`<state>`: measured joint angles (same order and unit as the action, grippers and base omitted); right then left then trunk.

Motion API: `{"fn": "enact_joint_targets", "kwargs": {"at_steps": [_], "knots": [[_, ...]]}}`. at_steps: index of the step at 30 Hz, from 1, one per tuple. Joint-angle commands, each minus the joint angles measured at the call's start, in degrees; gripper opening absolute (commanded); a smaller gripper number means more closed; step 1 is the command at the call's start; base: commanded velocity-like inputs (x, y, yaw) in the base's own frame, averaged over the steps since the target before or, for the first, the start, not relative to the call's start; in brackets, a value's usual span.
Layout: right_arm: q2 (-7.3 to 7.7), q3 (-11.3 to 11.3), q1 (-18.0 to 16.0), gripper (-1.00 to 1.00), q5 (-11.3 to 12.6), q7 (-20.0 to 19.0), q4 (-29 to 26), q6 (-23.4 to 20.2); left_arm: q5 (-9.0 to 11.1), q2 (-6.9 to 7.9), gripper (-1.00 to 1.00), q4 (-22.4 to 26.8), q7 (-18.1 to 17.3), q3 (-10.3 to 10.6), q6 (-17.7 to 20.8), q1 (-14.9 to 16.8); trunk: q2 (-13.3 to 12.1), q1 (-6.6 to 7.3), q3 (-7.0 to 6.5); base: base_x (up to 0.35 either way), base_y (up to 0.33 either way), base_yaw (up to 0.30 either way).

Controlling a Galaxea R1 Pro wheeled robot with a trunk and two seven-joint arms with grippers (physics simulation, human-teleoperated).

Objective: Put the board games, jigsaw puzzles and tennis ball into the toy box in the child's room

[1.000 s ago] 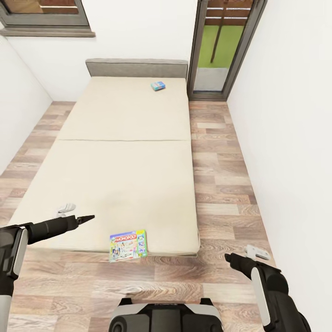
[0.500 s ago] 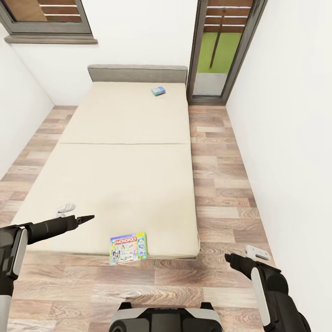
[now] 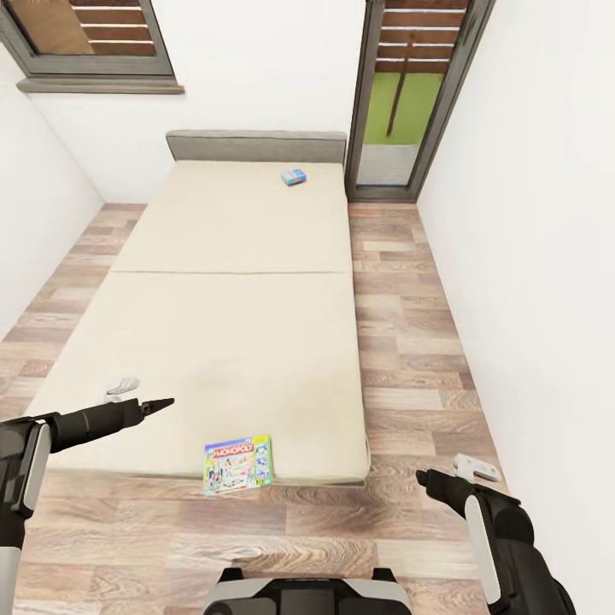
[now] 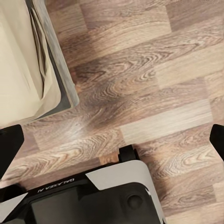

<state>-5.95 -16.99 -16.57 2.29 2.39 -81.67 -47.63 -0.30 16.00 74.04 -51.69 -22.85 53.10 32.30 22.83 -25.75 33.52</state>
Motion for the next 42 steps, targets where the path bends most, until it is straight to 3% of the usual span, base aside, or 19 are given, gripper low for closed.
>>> {"fn": "enact_joint_targets", "kwargs": {"at_steps": [1,42], "knots": [[-0.05,-0.06,-0.04,1.00,0.26,0.25,-0.07,-0.25,-0.05,0.00,1.00,0.01,-0.25,-0.07,0.42,0.04,0.09,-0.03,-0.02,0.000,0.000,0.000],[-0.03,-0.15,-0.04,1.00,0.33,0.25,-0.07,-0.25,-0.06,-0.07,1.00,0.05,-0.17,0.05,0.44,0.04,0.09,-0.03,-3.84,0.000,0.000,0.000]]}}
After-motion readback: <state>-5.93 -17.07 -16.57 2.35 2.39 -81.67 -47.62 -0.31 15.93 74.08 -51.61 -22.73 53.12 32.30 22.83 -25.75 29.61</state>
